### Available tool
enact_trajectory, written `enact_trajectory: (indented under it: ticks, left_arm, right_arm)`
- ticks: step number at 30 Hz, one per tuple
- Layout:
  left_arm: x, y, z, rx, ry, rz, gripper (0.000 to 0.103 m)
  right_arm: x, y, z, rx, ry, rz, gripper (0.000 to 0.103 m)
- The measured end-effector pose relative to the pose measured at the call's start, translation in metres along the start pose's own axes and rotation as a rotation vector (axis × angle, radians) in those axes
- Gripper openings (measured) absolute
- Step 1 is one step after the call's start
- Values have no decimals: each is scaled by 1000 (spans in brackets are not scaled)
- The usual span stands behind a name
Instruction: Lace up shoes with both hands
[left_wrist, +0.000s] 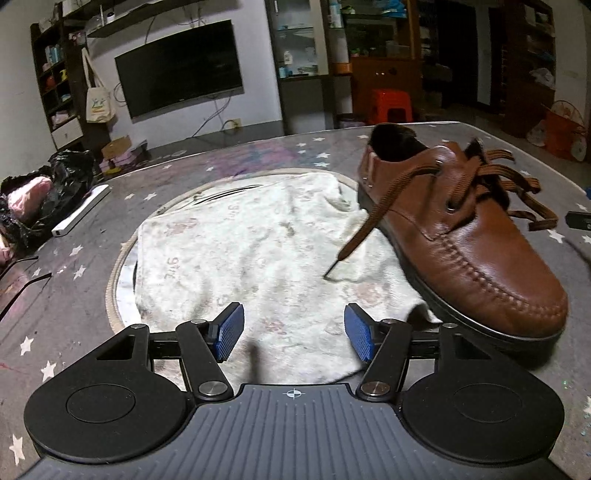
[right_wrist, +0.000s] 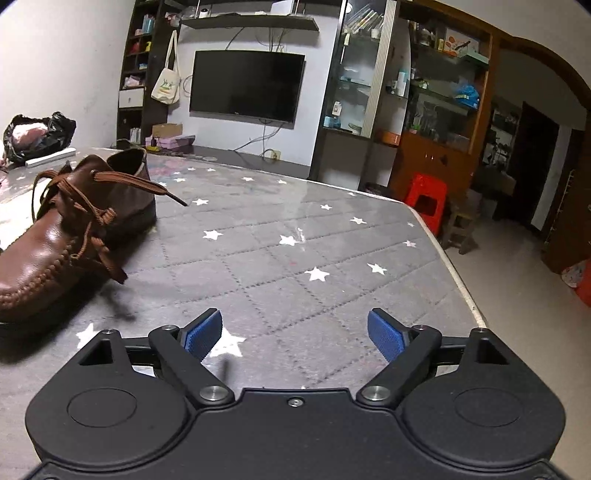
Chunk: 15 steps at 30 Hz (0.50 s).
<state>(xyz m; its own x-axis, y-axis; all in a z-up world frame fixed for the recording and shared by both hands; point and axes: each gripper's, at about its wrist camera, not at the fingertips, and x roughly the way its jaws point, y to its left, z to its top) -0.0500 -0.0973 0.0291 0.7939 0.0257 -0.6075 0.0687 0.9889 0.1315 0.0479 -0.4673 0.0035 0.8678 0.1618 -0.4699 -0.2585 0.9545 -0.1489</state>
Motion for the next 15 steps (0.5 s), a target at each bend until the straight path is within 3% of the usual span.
enact_trajectory:
  ticks: [8,15]
  left_arm:
    - [-8,-2,8,0,-41,-14,61]
    - [-39,-40,37,128,-148,-185,55]
  right_arm:
    - [5,-9,1,5,3,-4,90]
    - [1,-9,4,-3,-7,3,90]
